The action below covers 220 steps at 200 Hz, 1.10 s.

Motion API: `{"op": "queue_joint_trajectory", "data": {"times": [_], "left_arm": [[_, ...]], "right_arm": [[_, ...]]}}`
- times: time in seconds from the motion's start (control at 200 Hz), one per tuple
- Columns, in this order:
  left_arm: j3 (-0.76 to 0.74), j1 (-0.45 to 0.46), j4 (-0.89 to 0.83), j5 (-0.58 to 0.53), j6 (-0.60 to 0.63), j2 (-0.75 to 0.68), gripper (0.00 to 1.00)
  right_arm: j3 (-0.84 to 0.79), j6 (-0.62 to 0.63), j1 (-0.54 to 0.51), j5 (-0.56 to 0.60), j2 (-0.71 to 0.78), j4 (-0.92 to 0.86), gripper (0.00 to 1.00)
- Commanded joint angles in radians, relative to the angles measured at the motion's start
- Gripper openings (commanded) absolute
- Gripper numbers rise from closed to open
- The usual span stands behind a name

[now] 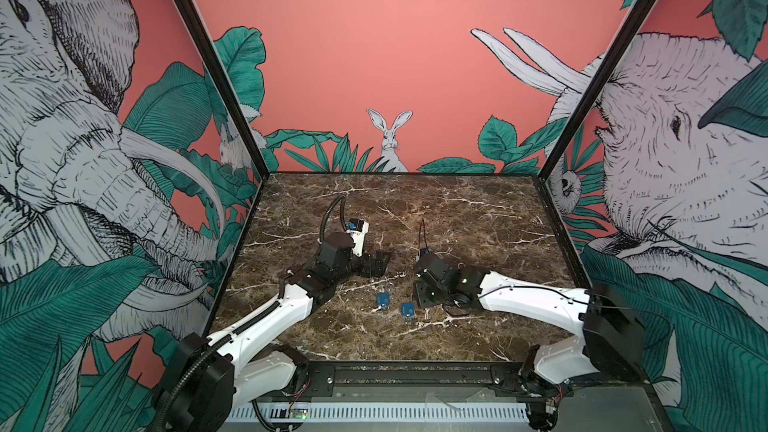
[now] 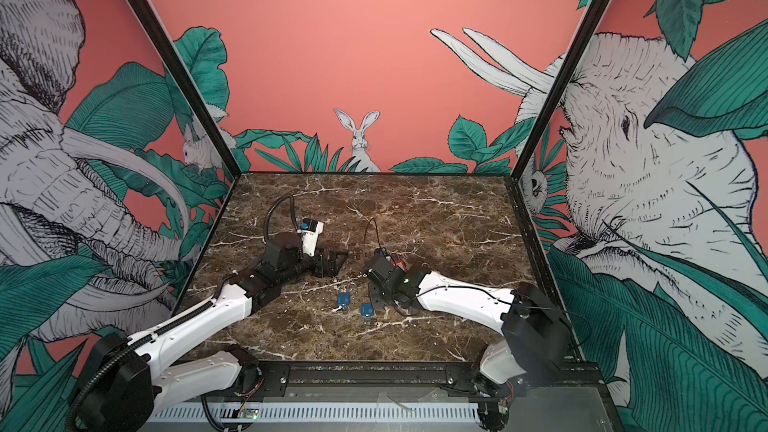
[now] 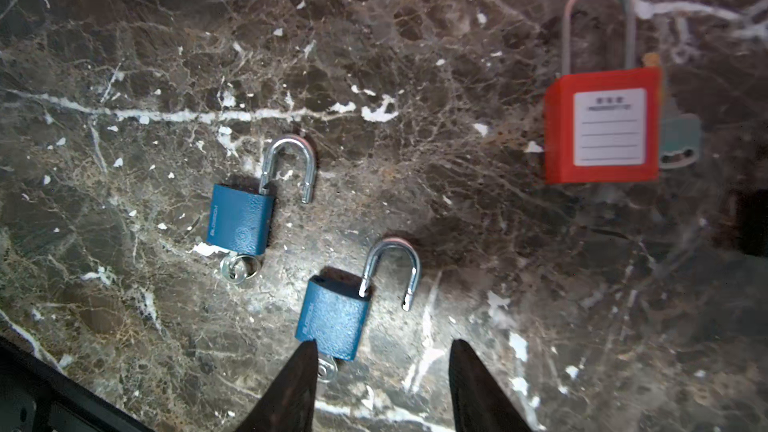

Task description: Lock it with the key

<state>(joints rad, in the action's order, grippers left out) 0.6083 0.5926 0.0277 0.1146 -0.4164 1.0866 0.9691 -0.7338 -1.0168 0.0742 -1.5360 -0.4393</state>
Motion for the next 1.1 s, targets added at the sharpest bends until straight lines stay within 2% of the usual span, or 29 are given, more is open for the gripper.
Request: {"op": "queue_joint_trajectory", "data": {"times": [0.0, 0.285, 0.52, 1.095], "left_arm": [[-0.016, -0.005, 0.005, -0.060, -0.033, -0.036, 0.98], [-0.069, -0.062, 0.014, -0.016, -0.083, -0.081, 0.97], [-0.088, -0.077, 0.016, 0.016, -0.070, -0.120, 0.98], [-0.085, -0.079, 0.049, 0.054, -0.071, -0.080, 0.97]], "right_arm": [[0.059, -0.002, -0.012, -0.029, -0.052, -0.021, 0.51], [0.140, 0.023, -0.020, -0.078, -0.202, -0.103, 0.53], [0.149, 0.028, -0.034, -0.076, -0.231, -0.142, 0.54], [0.196, 0.048, -0.051, -0.098, -0.301, -0.167, 0.55]]}}
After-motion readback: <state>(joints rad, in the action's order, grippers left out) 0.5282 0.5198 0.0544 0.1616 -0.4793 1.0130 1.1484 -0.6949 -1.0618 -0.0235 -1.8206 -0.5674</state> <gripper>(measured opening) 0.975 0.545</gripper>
